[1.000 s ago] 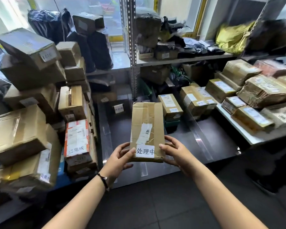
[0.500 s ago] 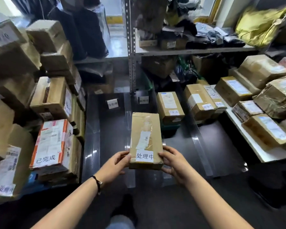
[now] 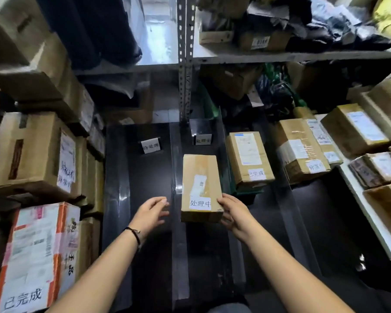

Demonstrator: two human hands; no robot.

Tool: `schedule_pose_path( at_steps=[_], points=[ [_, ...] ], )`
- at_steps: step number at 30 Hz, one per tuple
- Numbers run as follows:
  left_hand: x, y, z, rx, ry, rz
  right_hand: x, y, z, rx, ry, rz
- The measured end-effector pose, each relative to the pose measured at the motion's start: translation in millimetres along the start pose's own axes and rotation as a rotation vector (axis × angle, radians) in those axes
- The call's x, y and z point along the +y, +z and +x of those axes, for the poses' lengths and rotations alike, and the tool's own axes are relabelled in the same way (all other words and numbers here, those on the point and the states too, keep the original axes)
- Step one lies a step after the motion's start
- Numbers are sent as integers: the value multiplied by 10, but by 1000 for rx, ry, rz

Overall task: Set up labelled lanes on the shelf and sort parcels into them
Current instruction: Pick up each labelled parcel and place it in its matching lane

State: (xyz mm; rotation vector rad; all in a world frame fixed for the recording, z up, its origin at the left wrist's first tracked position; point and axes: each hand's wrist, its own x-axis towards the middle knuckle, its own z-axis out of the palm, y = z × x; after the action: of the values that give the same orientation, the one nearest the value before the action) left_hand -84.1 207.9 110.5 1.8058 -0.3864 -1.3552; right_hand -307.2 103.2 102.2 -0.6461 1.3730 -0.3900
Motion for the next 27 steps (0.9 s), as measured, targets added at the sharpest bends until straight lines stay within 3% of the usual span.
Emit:
schedule_pose_path(
  at_steps=[13, 20, 22, 27],
  points=[
    [378, -143, 809, 96, -73, 46, -394, 303, 1183, -40, 38, -25],
    [362, -255, 849, 136, -90, 20, -456, 455, 1375, -28, 63, -122],
    [336, -291, 841, 141, -84, 34, -487, 491, 1323, 22, -3, -255],
    [301, -331, 801, 181, 98, 310, -623, 583, 950, 22, -390, -933]
  ],
)
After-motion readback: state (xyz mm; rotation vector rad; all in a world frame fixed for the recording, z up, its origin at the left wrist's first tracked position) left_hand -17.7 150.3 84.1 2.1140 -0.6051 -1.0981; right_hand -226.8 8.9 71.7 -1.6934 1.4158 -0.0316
